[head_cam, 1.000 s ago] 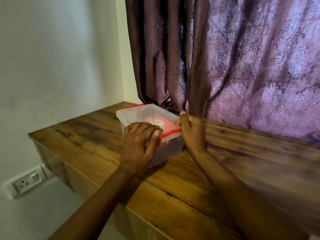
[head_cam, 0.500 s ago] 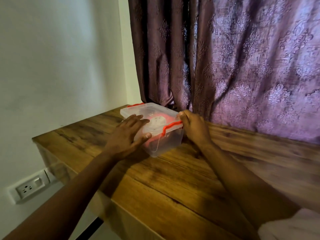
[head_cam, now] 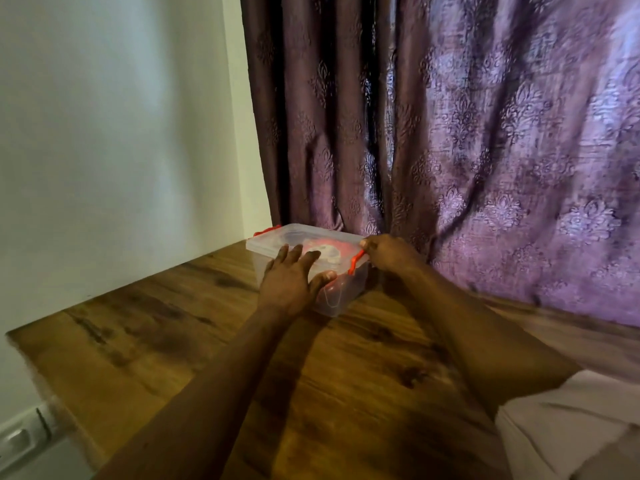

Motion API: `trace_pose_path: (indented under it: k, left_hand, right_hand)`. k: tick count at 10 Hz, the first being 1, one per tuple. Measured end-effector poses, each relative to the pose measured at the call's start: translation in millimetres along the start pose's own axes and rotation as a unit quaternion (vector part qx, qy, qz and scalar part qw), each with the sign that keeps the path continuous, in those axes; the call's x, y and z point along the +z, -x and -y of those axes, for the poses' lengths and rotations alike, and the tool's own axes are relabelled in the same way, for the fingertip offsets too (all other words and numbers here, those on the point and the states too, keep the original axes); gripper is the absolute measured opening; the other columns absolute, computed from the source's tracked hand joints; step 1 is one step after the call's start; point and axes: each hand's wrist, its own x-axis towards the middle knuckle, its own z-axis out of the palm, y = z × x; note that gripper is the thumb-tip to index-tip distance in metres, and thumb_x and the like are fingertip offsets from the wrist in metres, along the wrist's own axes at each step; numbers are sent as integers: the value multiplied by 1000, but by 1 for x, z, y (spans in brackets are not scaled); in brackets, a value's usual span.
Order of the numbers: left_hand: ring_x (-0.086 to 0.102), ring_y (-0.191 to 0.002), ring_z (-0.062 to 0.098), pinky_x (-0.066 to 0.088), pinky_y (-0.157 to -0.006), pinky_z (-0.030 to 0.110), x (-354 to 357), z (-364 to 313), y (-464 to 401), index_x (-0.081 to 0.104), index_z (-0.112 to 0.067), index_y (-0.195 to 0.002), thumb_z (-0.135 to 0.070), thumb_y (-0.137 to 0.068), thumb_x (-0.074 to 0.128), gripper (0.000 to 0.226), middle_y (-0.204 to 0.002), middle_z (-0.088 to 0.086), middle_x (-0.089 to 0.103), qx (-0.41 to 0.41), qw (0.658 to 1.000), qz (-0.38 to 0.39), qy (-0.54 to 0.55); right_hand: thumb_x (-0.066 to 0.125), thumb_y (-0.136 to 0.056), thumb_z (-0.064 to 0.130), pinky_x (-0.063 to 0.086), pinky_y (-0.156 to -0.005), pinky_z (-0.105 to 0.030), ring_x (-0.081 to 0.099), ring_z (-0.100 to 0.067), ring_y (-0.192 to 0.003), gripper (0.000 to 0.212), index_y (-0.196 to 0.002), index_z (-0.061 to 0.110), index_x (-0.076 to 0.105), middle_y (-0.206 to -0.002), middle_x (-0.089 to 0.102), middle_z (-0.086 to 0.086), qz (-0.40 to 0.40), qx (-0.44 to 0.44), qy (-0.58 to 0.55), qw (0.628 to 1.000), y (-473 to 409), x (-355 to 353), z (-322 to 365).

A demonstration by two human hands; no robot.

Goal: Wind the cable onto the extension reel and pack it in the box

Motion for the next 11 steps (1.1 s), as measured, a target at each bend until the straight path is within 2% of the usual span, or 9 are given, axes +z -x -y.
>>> trace_pose_path:
  k: [3, 4, 6, 7, 8, 9, 10, 11]
  left_hand:
    - [15, -151, 28, 21, -120, 47, 26, 10, -51, 36, -30, -148, -64, -93, 38, 65, -161, 5, 26, -3, 1000, -12, 9]
    - [15, -151, 29, 23, -119, 48, 30, 12, -62, 37, -30, -148, -64, -92, 39, 65, -161, 5, 26, -4, 1000, -14, 9]
    - [12, -151, 28, 25, -117, 50, 38, 13, -69, 32, -31, -149, -65, -93, 33, 65, -163, 5, 21, -17, 1000, -20, -8]
    - [6, -152, 29, 22, -118, 56, 36, 11, -72, 16, -33, -153, -67, -94, 27, 69, -165, 5, 12, -9, 999, 11, -36]
    - [-5, -152, 28, 10, -117, 62, 28, 22, -63, -8, -35, -153, -72, -90, 18, 78, -165, 1, -7, -2, 998, 46, -43]
    - [-7, -152, 27, 6, -118, 60, 11, 46, -38, -12, -32, -153, -75, -86, 12, 83, -165, 1, -11, -23, 998, 34, -57]
    - [-3, -152, 28, 8, -119, 61, -13, 61, 0, -8, -28, -154, -73, -88, 15, 83, -165, 3, -7, -54, 995, 51, -63]
    - [-1, -152, 26, 8, -118, 60, -38, 61, 40, -4, -28, -155, -69, -92, 21, 79, -166, 2, -3, -55, 994, 53, -77]
  right_hand:
    - [32, -101, 42, 47, -99, -45, 59, -37, -110, 40, -121, 24, 61, -128, 61, -19, -16, 9, -18, 1000, -54, 18, -14]
    - [31, -100, 44, 51, -93, -43, 63, -35, -100, 40, -119, 25, 61, -121, 64, -18, -26, 11, -18, 999, -66, 20, -17]
    - [29, -101, 45, 47, -98, -44, 59, -35, -109, 40, -124, 29, 58, -128, 60, -16, -31, 19, -40, 999, -81, 29, -21]
    - [33, -103, 34, 50, -80, -32, 57, -30, -104, 37, -133, 27, 53, -132, 58, -17, -34, 22, -126, 991, -77, 30, -22]
    - [40, -101, 20, 48, -72, -27, 55, -25, -105, 45, -146, 26, 41, -143, 49, -16, -58, 24, -192, 979, -60, 34, -31]
    - [34, -104, 31, 36, -110, -42, 42, -31, -136, 48, -152, 32, 28, -157, 33, -8, -77, -22, -101, 992, -32, 35, -38]
    - [26, -103, 45, 36, -110, -48, 39, -35, -138, 51, -153, 39, 16, -161, 22, 0, -41, -47, 21, 998, 10, 26, -34]
    - [27, -102, 48, 37, -109, -50, 38, -34, -139, 54, -153, 41, 12, -164, 11, 4, -25, -109, 91, 990, 54, 11, -26]
